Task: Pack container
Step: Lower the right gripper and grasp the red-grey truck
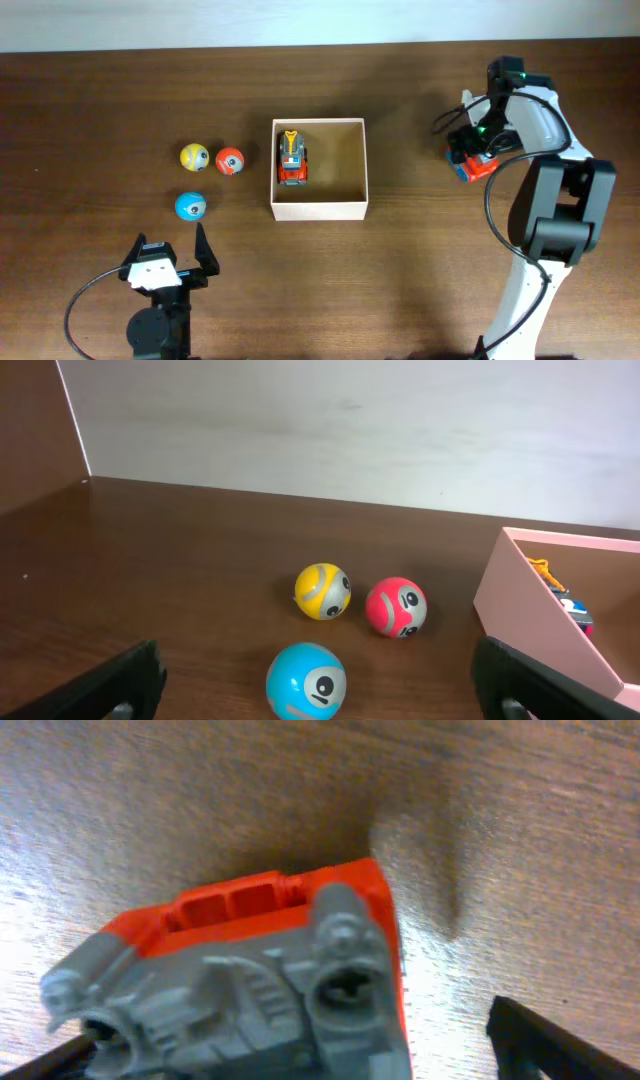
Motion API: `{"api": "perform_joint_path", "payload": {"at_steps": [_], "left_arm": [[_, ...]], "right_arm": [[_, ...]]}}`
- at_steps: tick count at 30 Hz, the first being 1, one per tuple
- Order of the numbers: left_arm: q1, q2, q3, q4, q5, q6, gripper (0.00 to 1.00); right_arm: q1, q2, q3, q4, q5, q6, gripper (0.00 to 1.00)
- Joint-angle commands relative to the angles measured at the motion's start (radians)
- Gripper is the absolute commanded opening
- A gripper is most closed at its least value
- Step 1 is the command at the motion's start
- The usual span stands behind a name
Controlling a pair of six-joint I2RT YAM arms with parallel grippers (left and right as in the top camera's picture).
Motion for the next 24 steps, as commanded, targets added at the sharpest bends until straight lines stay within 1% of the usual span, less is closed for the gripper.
{"api": "perform_joint_path", "payload": {"at_steps": [1,4,8,11,13,17,24], "left_arm": [[-0.004,-0.008,-0.002,-0.004,0.008,0.013,0.99],[-0.004,-0.008,-0.002,-0.004,0.008,0.013,0.99],[-0.004,-0.008,-0.002,-0.004,0.008,0.013,0.99],[-0.004,-0.008,-0.002,-0.004,0.008,0.013,0.99],[-0.004,-0.008,-0.002,-0.004,0.008,0.013,0.99],[-0.004,-0.008,-0.002,-0.004,0.008,0.013,0.99],[-0.004,-0.008,-0.002,-0.004,0.008,0.013,0.99]], "right_arm": [[-0.012,-0.034,-0.016,-0.003,0.021,-0.008,0.86],[-0.015,-0.034,-0.024,-0.002,-0.012,-0.008,0.79],[-0.015,-0.034,-0.039,0.004,-0.073,-0.009,0.77],[-0.014,-0.034,-0.058,0.008,-0.092,-0.006,0.7],[-0.014,-0.034,-0.065,0.008,-0.1,0.036,0.68],[-0.014,-0.034,-0.067,0.016,-0.114,0.095,0.59],[-0.014,-0.034,-0.067,0.023,-0.114,0.105,0.55]]}}
